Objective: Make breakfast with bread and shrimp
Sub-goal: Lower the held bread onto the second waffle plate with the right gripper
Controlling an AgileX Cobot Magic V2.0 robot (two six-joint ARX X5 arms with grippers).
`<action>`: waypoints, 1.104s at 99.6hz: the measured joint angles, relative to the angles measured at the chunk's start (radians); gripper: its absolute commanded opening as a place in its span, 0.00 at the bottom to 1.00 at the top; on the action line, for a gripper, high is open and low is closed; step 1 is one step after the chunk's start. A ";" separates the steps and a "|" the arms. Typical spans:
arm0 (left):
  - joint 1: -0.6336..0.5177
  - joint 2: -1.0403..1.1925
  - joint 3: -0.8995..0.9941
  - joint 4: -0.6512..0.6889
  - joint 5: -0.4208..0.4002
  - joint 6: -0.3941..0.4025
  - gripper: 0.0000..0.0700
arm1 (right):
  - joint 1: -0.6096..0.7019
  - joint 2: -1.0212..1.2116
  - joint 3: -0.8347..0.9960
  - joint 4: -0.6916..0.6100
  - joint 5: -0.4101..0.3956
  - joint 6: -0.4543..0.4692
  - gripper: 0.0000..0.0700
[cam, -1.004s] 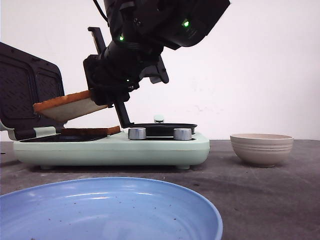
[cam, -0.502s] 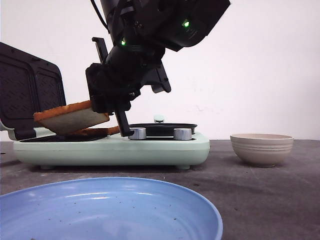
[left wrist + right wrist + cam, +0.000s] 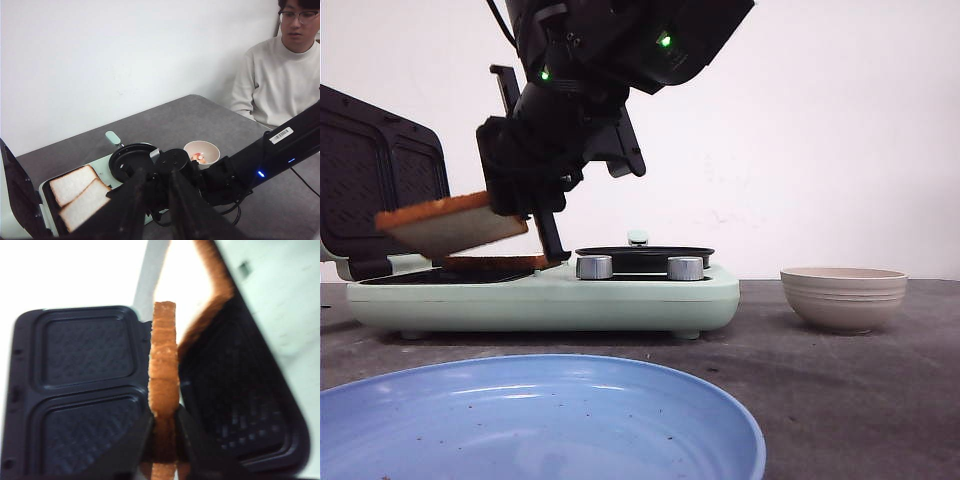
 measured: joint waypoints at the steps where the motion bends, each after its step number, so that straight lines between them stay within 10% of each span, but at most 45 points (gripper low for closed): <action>1: 0.000 -0.001 0.000 0.000 0.000 0.000 0.00 | 0.000 0.000 0.000 0.000 0.000 0.000 0.00; 110: -0.004 -0.006 0.000 -0.011 0.000 0.000 0.00 | 0.000 0.031 0.000 0.014 0.024 0.011 0.00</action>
